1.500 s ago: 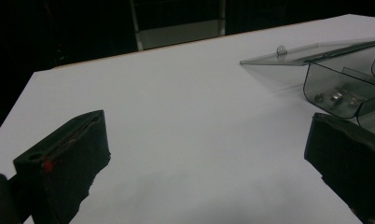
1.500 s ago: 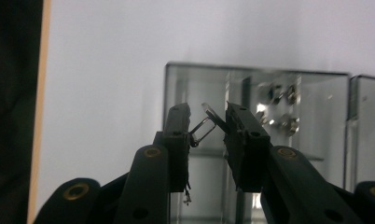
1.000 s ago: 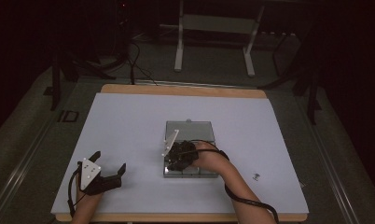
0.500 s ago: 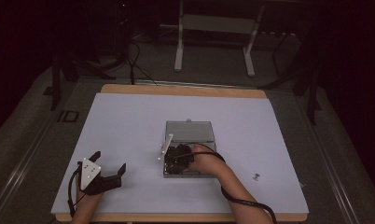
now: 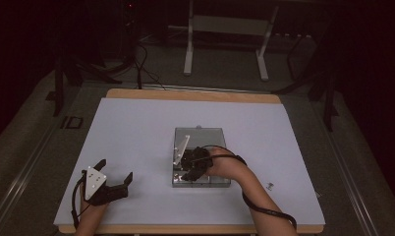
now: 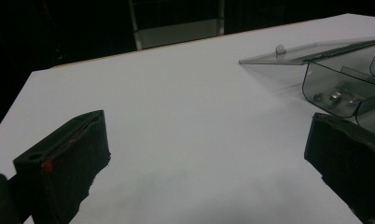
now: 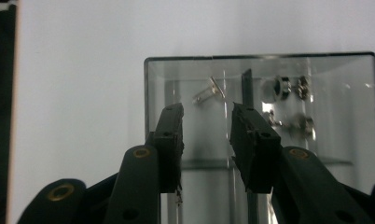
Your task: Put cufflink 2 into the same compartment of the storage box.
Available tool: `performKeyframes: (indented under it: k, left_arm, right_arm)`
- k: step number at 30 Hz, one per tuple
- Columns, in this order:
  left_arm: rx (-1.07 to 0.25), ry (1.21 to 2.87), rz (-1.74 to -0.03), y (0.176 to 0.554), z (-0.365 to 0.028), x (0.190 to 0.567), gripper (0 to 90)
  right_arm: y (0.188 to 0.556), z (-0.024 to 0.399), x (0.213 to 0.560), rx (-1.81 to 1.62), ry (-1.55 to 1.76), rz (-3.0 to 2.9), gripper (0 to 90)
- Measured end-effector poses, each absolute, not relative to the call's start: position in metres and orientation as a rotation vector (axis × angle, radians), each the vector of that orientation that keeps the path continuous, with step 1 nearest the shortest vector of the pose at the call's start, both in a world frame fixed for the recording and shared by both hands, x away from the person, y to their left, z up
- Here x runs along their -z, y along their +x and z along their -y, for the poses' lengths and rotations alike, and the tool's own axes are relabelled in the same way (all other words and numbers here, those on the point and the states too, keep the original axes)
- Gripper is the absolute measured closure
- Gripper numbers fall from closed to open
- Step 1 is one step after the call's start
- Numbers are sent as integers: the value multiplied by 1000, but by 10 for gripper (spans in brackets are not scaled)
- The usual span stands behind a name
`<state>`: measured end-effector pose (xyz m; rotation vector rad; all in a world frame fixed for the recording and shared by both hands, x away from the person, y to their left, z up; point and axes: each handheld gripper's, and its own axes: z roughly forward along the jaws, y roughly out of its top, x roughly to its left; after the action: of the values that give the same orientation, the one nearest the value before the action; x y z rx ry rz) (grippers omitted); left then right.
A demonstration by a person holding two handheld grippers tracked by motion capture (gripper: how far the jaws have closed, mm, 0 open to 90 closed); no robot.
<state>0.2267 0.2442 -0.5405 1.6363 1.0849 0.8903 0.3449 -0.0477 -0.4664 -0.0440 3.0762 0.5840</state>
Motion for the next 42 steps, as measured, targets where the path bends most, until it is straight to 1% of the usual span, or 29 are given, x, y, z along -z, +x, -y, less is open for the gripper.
performKeyframes:
  k: [7, 18, 23, 35, 42]
  left_arm:
    - [-889, 1638, -1088, 227, -244, 540, 9]
    - [-887, 1638, -1088, 227, -244, 540, 9]
    - [-886, 1638, -1089, 227, -244, 540, 9]
    - [-887, 1639, -1090, 227, -244, 540, 9]
    - [-886, 1639, -1089, 227, -244, 540, 9]
  right_arm:
    - [341, 66, 450, -534, -54, -3061, 617]
    - [339, 93, 441, -469, -47, -3069, 615]
    - [337, 111, 434, -439, -44, -3056, 561]
    - [331, 153, 429, -335, -17, -3049, 586]
    - [326, 180, 426, -295, 3, -3038, 585]
